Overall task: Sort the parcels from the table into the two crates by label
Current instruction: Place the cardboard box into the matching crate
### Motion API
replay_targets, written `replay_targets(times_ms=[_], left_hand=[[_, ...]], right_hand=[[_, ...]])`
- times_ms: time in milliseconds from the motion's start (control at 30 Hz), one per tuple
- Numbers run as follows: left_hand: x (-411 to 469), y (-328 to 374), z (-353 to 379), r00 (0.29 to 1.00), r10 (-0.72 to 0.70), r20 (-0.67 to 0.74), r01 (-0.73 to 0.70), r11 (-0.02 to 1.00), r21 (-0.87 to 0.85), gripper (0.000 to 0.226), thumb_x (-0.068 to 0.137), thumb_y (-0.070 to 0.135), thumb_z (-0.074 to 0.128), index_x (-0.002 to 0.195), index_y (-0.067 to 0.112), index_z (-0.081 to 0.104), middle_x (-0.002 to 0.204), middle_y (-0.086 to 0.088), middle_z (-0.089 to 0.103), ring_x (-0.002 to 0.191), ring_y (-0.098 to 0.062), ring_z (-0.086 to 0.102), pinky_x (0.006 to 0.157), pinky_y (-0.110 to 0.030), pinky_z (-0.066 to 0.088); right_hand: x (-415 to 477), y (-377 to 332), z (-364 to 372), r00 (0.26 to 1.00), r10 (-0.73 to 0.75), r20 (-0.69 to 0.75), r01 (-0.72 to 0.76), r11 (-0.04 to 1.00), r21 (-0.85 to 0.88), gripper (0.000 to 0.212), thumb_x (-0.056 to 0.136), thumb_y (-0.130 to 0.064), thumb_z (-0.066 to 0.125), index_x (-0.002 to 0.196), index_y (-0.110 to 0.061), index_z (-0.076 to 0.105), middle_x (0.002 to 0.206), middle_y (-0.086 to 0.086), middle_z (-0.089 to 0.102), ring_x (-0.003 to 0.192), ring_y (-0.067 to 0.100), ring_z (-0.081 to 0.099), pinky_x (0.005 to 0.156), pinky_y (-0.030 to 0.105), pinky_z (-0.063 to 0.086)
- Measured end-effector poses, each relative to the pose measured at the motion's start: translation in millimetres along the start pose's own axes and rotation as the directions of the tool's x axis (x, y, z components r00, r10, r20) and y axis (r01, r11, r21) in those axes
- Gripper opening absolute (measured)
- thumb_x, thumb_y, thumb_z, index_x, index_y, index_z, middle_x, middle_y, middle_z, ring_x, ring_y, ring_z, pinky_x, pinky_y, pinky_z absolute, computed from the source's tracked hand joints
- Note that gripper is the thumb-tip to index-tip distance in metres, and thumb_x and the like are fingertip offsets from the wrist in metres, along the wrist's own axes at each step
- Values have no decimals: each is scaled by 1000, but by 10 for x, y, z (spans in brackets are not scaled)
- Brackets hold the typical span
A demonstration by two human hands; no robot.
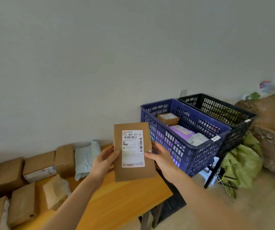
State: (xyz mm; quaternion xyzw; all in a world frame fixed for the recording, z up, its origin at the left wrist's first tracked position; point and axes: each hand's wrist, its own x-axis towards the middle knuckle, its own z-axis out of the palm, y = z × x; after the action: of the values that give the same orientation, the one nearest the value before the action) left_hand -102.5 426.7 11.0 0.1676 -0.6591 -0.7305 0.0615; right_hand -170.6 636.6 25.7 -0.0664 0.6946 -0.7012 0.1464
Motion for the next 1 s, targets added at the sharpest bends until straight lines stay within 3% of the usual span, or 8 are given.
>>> replay_targets(times_ms=[67,200,400,533,667,867,1000], left_hand=[[28,-9,164,999,-14,37,14,1000,-3,51,88,35,66,135,24,52,117,2,68,105,-23,66,81,-36,53],[45,56,509,998,-12,68,10,1000,18,44,90,34,64,132,24,54,113,0,69,103,-26,66,79,-36,53],[-52,158,1089,996,9,88,-13,999,49,40,92,32,61,130,23,54,114,0,68,105,-27,64,92,-46,52],[-166,158,1576,997,26,71,-32,996,85,41,93,32,59,133,23,53,117,0,65,106,-28,63,93,-46,52],[-274,126,2169,999,30,41,-35,993,114,42,94,33,59,134,24,52,118,0,64,107,-27,62,94,-47,51],[-441,12,3154,1000,1,8,-2,994,107,26,95,30,58,121,27,55,115,-2,64,103,-26,61,82,-38,51],[-432,-52,3726,1000,-22,5,21,993,113,25,94,29,59,119,26,59,115,-3,65,106,-28,61,93,-47,51]], right_hand=[[-47,-14,-168,1000,6,-31,-6,1000,4,45,87,-7,67,124,-30,55,114,-17,63,106,3,60,79,25,51],[-110,-37,-502,995,-1,-95,2,1000,12,47,86,-6,68,128,-25,56,122,-10,63,111,8,59,82,27,50],[-215,-131,-1057,994,-31,-108,32,999,15,42,88,-1,62,117,-31,56,106,-18,63,96,-3,58,67,20,46],[-290,-143,-1533,994,-38,-103,41,999,26,45,86,0,61,121,-29,58,112,-10,66,104,9,62,77,28,49],[-372,-133,-2103,994,-42,-104,43,999,7,45,88,-6,62,126,-30,56,116,-11,64,107,9,59,83,32,49],[-474,-55,-3031,992,5,-126,-1,999,34,38,89,-13,63,122,-33,59,115,-11,66,108,15,62,96,46,50],[-528,-42,-3599,990,10,-143,1,997,79,34,91,-7,59,113,-32,60,108,-12,67,98,8,63,75,27,49]])
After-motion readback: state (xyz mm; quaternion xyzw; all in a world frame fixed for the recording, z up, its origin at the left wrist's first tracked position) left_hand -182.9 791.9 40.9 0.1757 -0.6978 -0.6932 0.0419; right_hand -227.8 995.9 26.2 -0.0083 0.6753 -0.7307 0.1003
